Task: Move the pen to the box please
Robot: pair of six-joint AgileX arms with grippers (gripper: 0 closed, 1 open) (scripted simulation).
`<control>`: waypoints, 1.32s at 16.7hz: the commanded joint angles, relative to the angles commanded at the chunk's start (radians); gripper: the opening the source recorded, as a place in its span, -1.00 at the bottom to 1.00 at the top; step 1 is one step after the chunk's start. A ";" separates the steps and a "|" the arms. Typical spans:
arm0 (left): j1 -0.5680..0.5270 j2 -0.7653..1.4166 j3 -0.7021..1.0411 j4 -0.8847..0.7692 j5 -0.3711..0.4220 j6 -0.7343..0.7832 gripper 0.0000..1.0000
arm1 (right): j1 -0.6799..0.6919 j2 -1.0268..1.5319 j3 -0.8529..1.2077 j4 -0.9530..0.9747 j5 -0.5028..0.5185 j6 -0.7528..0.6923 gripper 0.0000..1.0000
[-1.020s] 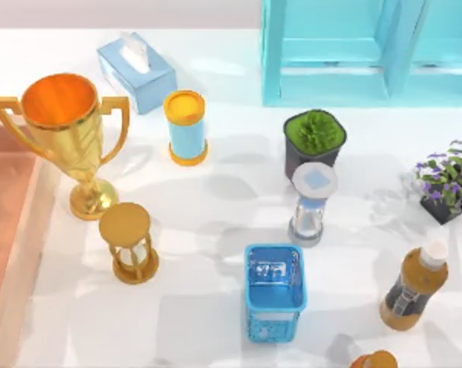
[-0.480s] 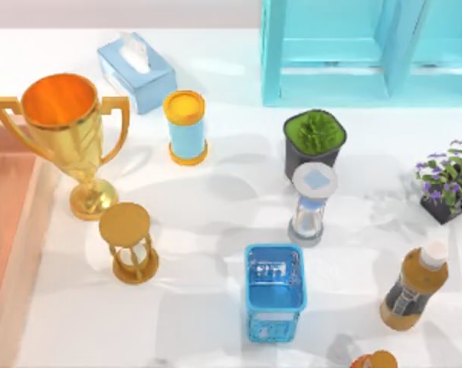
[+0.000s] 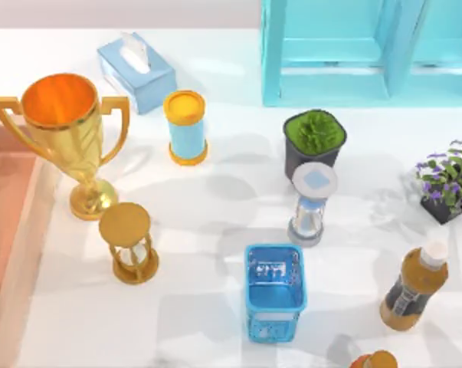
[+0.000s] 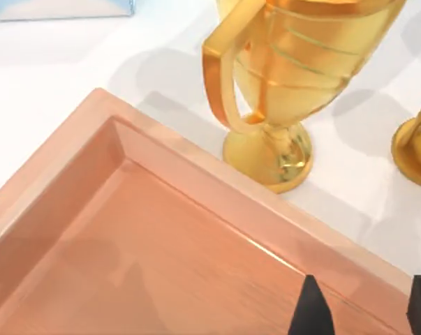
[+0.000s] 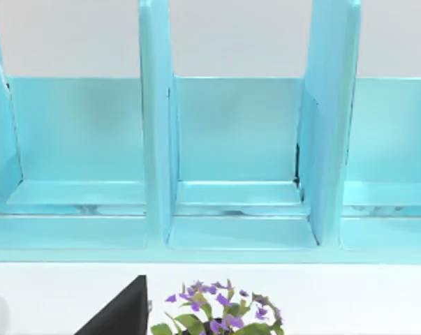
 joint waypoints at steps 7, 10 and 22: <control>-0.036 -0.005 -0.133 0.176 0.001 -0.069 -1.00 | 0.000 0.000 0.000 0.000 0.000 0.000 1.00; -0.039 -0.005 -0.137 0.179 0.001 -0.070 -1.00 | 0.000 0.000 0.000 0.000 0.000 0.000 1.00; -0.039 -0.005 -0.137 0.179 0.001 -0.070 0.66 | 0.000 0.000 0.000 0.000 0.000 0.000 1.00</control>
